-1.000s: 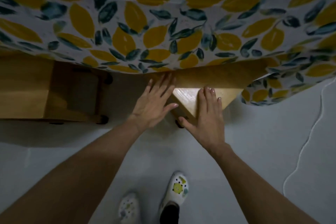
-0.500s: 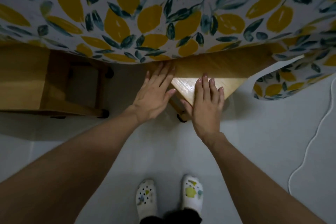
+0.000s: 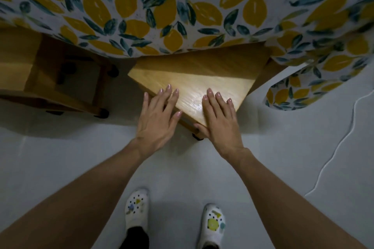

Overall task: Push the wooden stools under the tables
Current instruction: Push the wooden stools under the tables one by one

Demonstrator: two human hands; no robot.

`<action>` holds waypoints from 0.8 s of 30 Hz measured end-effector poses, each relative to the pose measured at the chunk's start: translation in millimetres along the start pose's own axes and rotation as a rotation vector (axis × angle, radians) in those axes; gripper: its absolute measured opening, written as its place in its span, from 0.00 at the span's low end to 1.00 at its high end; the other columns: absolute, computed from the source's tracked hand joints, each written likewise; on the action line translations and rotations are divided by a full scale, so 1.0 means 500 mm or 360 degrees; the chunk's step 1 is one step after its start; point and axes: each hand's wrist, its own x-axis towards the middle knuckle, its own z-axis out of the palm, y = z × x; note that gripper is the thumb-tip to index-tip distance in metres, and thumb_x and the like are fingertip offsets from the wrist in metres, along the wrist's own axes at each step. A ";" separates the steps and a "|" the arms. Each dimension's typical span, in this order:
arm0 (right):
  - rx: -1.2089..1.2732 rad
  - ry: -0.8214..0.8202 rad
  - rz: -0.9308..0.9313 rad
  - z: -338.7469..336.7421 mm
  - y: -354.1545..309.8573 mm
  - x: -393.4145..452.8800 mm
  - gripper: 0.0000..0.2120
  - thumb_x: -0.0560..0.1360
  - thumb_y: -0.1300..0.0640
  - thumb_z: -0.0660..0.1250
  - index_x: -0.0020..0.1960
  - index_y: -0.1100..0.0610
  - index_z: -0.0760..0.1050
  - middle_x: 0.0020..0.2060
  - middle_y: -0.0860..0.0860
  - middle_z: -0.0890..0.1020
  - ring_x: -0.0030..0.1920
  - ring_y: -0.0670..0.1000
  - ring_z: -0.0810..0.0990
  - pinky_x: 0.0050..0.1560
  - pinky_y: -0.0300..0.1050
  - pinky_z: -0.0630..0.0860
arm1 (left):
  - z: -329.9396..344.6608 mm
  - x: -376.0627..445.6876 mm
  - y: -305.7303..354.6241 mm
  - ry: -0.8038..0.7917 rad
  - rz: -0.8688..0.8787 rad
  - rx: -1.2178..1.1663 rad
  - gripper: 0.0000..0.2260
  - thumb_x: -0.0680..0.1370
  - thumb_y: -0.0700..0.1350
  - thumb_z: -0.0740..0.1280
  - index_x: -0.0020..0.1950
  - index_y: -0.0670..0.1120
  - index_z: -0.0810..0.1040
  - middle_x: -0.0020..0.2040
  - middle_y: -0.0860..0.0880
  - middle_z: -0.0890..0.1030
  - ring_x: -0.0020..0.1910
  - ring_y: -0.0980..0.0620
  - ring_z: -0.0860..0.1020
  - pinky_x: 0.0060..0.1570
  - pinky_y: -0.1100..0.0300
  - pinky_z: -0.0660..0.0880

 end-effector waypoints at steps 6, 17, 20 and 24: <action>-0.0077 -0.0292 -0.0334 -0.040 0.167 -0.101 0.37 0.78 0.38 0.58 0.78 0.58 0.52 0.78 0.54 0.52 0.78 0.53 0.46 0.76 0.54 0.43 | 0.025 -0.090 0.116 -0.0009 0.0130 0.0096 0.25 0.80 0.58 0.49 0.74 0.49 0.65 0.68 0.43 0.72 0.67 0.45 0.68 0.74 0.45 0.47; 0.0039 -0.0256 0.0084 -0.030 0.132 -0.124 0.43 0.75 0.28 0.41 0.79 0.56 0.43 0.79 0.53 0.45 0.78 0.52 0.41 0.76 0.57 0.41 | 0.044 -0.069 0.050 -0.0098 -0.0046 0.0219 0.33 0.76 0.68 0.43 0.77 0.57 0.39 0.78 0.42 0.36 0.76 0.44 0.35 0.73 0.46 0.37; 0.0067 -0.0268 0.0026 -0.034 0.165 -0.111 0.43 0.74 0.28 0.41 0.79 0.55 0.42 0.79 0.52 0.43 0.78 0.51 0.39 0.76 0.57 0.40 | 0.045 -0.055 0.067 -0.0076 -0.0057 0.0145 0.33 0.76 0.68 0.44 0.77 0.57 0.40 0.78 0.42 0.36 0.76 0.45 0.34 0.73 0.48 0.37; 0.0076 -0.0273 0.0009 -0.039 0.199 -0.079 0.43 0.75 0.28 0.43 0.79 0.55 0.41 0.79 0.52 0.43 0.78 0.51 0.39 0.76 0.55 0.39 | 0.042 -0.019 0.083 -0.0079 -0.0032 0.0110 0.34 0.75 0.69 0.43 0.77 0.56 0.40 0.78 0.42 0.36 0.76 0.44 0.34 0.73 0.48 0.37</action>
